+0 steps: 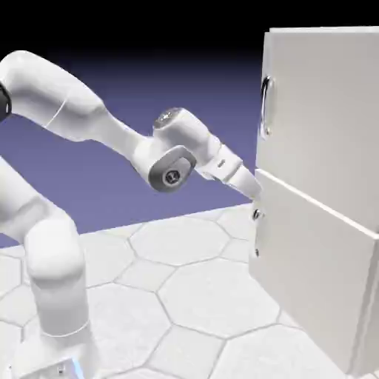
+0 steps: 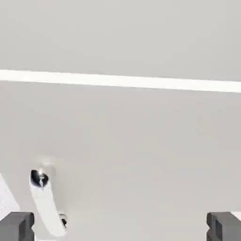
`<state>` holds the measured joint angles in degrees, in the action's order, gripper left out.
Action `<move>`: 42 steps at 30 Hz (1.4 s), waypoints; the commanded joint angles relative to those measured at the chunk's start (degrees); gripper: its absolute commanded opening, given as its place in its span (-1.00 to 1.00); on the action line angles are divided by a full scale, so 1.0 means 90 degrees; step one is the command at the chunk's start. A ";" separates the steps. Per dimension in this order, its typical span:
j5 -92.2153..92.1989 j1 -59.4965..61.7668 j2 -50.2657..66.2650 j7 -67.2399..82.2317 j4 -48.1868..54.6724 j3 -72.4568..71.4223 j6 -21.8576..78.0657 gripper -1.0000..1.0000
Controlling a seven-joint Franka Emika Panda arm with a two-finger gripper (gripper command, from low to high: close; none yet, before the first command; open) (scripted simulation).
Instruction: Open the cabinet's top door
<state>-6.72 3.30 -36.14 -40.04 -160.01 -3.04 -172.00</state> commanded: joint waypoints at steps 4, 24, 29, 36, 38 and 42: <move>-0.1108 0.0657 -0.0574 0.0399 0.0164 -0.0502 0.0331 1.00; -0.6646 0.3940 -0.3445 0.2391 0.0981 -0.3010 0.1984 1.00; -0.8031 0.4760 -0.4162 0.2890 0.1186 -0.3637 0.2397 1.00; -0.9969 0.5909 -0.5167 0.3587 0.1472 -0.4515 0.2975 1.00; -1.0523 0.6238 -0.5454 0.3786 0.1554 -0.4765 0.3141 1.00; -1.1631 0.6894 -0.6028 0.4185 0.1717 -0.5267 0.3471 1.00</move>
<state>-111.40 65.34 -90.39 -2.37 -144.55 -50.45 -140.76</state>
